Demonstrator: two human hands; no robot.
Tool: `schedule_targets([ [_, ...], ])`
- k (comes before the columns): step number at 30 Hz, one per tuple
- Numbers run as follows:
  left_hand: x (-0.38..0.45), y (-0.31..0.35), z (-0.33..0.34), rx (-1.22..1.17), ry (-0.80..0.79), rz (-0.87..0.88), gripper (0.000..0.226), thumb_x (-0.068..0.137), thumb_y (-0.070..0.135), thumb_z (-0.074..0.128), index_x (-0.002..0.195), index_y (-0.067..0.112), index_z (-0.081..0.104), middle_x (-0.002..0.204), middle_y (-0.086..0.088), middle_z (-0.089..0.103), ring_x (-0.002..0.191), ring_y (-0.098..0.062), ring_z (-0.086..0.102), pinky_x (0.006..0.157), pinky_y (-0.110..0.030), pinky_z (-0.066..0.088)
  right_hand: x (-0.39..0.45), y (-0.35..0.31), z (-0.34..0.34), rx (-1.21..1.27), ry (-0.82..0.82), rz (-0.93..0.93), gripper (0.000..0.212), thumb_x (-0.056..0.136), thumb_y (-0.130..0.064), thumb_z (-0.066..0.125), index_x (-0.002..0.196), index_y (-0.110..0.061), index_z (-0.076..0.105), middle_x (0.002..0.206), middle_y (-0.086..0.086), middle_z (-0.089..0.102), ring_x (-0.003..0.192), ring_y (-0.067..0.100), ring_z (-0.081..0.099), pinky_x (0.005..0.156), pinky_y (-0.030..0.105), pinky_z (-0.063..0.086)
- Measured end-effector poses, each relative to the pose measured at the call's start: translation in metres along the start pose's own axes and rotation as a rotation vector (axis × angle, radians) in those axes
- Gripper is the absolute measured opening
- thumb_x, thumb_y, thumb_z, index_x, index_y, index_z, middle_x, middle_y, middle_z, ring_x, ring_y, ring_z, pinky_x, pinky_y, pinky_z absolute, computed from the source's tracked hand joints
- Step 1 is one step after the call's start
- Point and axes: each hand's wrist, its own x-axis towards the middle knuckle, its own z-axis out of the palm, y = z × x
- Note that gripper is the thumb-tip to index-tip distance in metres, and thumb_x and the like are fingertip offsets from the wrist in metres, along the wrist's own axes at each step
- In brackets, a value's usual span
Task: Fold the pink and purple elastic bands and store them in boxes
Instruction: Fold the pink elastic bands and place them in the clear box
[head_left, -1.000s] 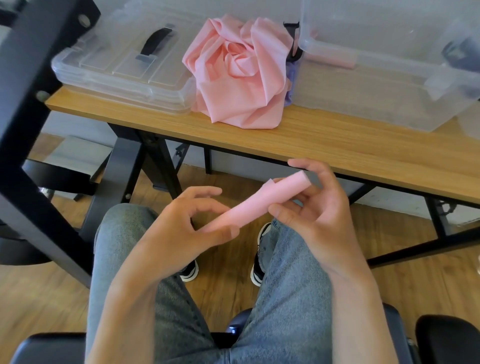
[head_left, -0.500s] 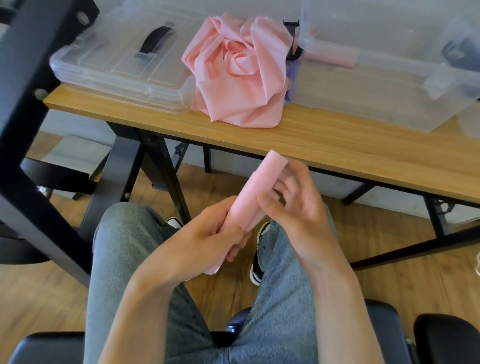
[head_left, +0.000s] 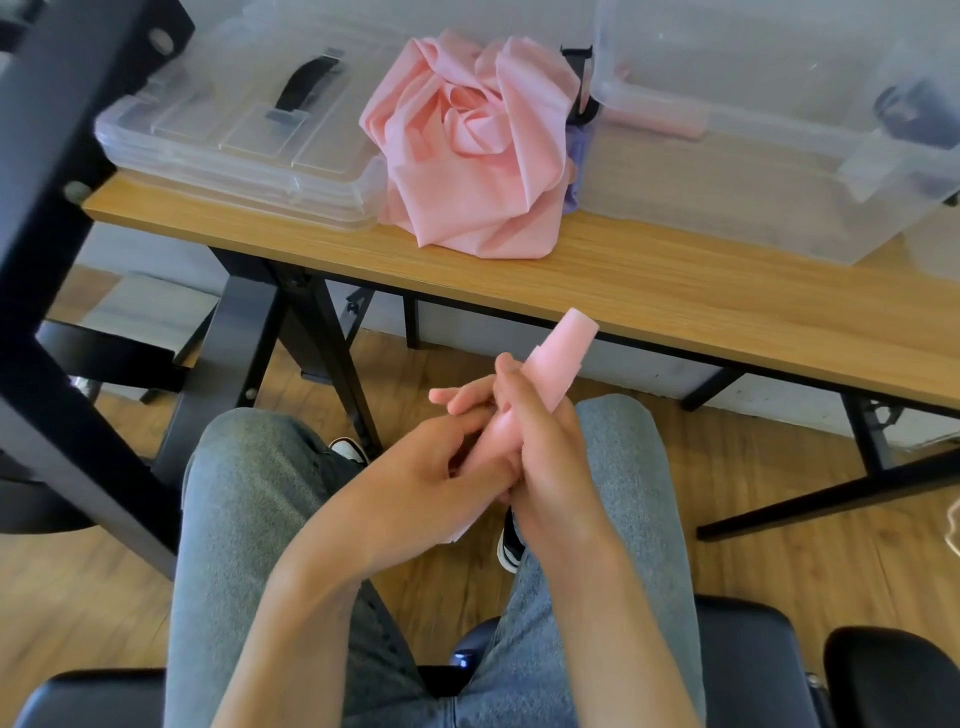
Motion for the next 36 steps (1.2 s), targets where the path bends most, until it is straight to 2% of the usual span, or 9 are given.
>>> schedule_targets([
  [4,-0.002,-0.005,-0.023,0.370,0.177,-0.041,0.018,0.099,0.039,0.057,0.110,0.040,0.071,0.108,0.024,0.072,0.099,0.013,0.064,0.089,-0.015,0.054,0.013,0.003,-0.008,-0.067,0.107,0.024,0.046,0.103,-0.032,0.061,0.062,-0.013,0.049,0.071,0.016,0.065,0.088,0.029,0.078,0.104,0.054,0.051],
  [8,0.010,0.003,-0.029,0.284,0.614,0.054,0.015,0.098,0.045,0.057,0.099,0.034,0.067,0.093,0.018,0.072,0.089,0.009,0.066,0.080,-0.013,0.050,0.014,0.004,-0.018,-0.165,-0.022,0.064,0.036,0.100,-0.023,0.067,0.067,-0.018,0.054,0.053,0.000,0.044,0.046,0.015,0.048,0.067,0.039,0.055],
  [11,0.022,0.016,-0.020,0.015,0.372,0.123,0.032,0.097,0.048,0.054,0.121,0.030,0.064,0.106,0.019,0.072,0.101,0.003,0.068,0.081,-0.018,0.057,0.011,0.003,-0.014,-0.232,-0.180,0.114,0.031,0.098,-0.020,0.064,0.068,-0.018,0.057,0.051,0.000,0.039,0.043,0.014,0.038,0.054,0.032,0.049],
  [14,0.029,0.015,-0.012,-0.088,0.177,0.102,0.037,0.092,0.050,0.059,0.123,0.031,0.065,0.111,0.011,0.075,0.101,-0.023,0.074,0.083,-0.046,0.063,0.008,0.003,-0.008,-0.240,-0.231,0.165,0.016,0.100,-0.013,0.056,0.084,-0.010,0.061,0.050,0.000,0.041,0.041,0.012,0.038,0.049,0.030,0.046],
  [18,0.030,0.005,-0.017,-0.095,0.172,0.167,0.026,0.099,0.021,0.064,0.124,0.018,0.064,0.104,0.002,0.078,0.100,-0.014,0.075,0.087,-0.032,0.060,0.006,-0.001,-0.011,-0.259,-0.264,0.215,0.013,0.098,-0.004,0.061,0.110,-0.010,0.061,0.052,0.001,0.047,0.043,0.012,0.043,0.051,0.031,0.047],
  [21,0.028,0.004,-0.020,-0.250,0.296,0.243,0.035,0.098,0.015,0.063,0.132,0.017,0.057,0.099,-0.005,0.077,0.096,-0.019,0.075,0.083,-0.031,0.060,0.006,-0.004,-0.013,-0.308,-0.350,0.203,0.004,0.097,-0.010,0.068,0.096,-0.009,0.066,0.055,0.002,0.051,0.046,0.012,0.046,0.055,0.032,0.052],
  [23,0.028,0.005,-0.021,-0.372,0.399,0.275,0.048,0.097,0.010,0.063,0.141,0.021,0.048,0.096,-0.006,0.077,0.095,-0.021,0.076,0.081,-0.030,0.061,0.006,-0.004,-0.014,-0.382,-0.351,0.209,0.016,0.098,-0.017,0.069,0.084,-0.011,0.063,0.054,0.000,0.049,0.045,0.012,0.043,0.055,0.031,0.050],
  [30,0.034,0.002,-0.025,0.043,0.541,0.295,0.039,0.095,0.025,0.071,0.132,0.027,0.061,0.108,0.015,0.072,0.099,-0.004,0.069,0.076,-0.016,0.056,0.008,0.004,-0.012,-0.501,-0.286,0.204,0.026,0.098,-0.026,0.070,0.087,-0.004,0.062,0.054,0.002,0.047,0.045,0.013,0.044,0.054,0.031,0.047],
  [36,0.035,-0.002,-0.017,0.034,0.508,0.298,0.040,0.095,0.024,0.071,0.134,0.026,0.060,0.108,0.015,0.072,0.102,-0.004,0.070,0.078,-0.021,0.059,0.007,0.000,-0.010,-0.431,-0.249,0.256,0.024,0.101,-0.017,0.061,0.079,-0.009,0.056,0.053,-0.001,0.045,0.042,0.010,0.040,0.047,0.025,0.038],
])
